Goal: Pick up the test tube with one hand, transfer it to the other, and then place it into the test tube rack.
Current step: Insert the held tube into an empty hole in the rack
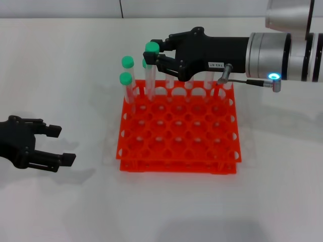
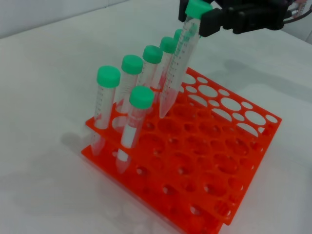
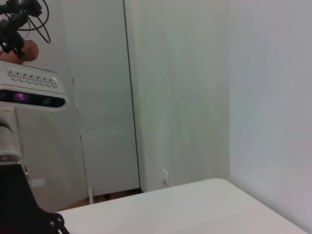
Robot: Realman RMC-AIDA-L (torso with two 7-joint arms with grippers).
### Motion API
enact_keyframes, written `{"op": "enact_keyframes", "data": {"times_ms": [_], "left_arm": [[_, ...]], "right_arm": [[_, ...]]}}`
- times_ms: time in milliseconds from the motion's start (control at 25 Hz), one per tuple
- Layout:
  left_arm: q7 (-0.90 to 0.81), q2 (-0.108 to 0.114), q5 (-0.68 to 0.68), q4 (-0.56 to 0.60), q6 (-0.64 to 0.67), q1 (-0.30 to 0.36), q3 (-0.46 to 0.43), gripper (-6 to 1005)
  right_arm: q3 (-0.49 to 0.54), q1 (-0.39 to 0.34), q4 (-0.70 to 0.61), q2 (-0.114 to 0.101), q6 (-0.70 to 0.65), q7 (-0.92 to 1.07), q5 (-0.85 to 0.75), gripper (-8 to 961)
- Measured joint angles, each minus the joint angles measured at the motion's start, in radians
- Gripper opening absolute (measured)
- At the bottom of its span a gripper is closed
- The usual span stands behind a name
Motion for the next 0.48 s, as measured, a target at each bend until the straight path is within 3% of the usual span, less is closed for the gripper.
{"op": "enact_keyframes", "data": {"times_ms": [480], "left_arm": [[0.012, -0.014, 0.001, -0.003, -0.001, 0.001, -0.002, 894]], "right_arm": [[-0.010, 0.010, 0.029, 0.008, 0.029, -0.014, 0.000, 265]]}}
